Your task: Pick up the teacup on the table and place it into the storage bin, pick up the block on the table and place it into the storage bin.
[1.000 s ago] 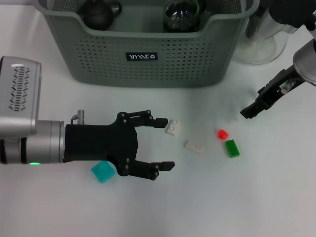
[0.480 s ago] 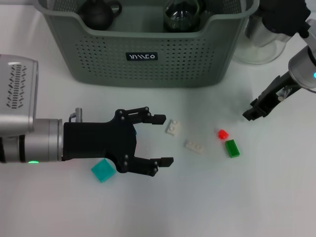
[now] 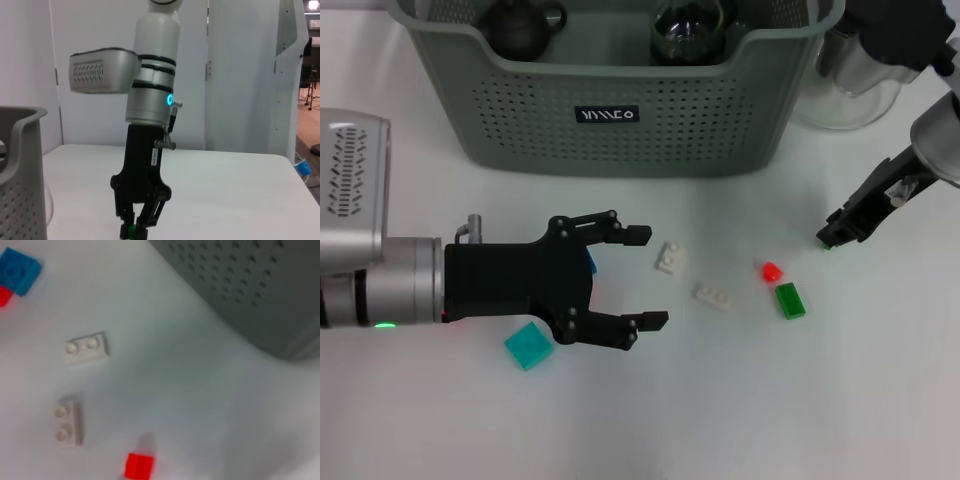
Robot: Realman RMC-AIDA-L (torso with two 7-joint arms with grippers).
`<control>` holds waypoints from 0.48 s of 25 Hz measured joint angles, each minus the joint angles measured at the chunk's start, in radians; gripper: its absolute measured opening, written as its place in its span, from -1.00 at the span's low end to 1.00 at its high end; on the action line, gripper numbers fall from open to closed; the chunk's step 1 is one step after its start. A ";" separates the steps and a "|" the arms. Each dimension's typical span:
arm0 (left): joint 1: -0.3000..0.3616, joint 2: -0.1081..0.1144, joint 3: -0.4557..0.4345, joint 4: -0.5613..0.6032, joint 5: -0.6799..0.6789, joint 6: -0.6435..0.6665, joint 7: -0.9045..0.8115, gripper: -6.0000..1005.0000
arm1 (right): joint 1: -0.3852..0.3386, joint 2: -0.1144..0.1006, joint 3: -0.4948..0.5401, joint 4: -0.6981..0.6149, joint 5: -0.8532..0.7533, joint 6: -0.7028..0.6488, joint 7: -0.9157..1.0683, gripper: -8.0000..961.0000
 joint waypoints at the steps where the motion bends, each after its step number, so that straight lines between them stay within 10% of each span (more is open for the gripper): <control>1: 0.000 0.000 0.000 0.000 0.000 0.000 0.000 0.78 | -0.002 -0.001 0.007 -0.019 0.005 -0.023 0.000 -0.52; 12: 0.009 0.000 -0.006 0.000 -0.001 -0.012 -0.002 0.78 | 0.012 -0.014 0.117 -0.413 0.214 -0.468 0.007 -0.52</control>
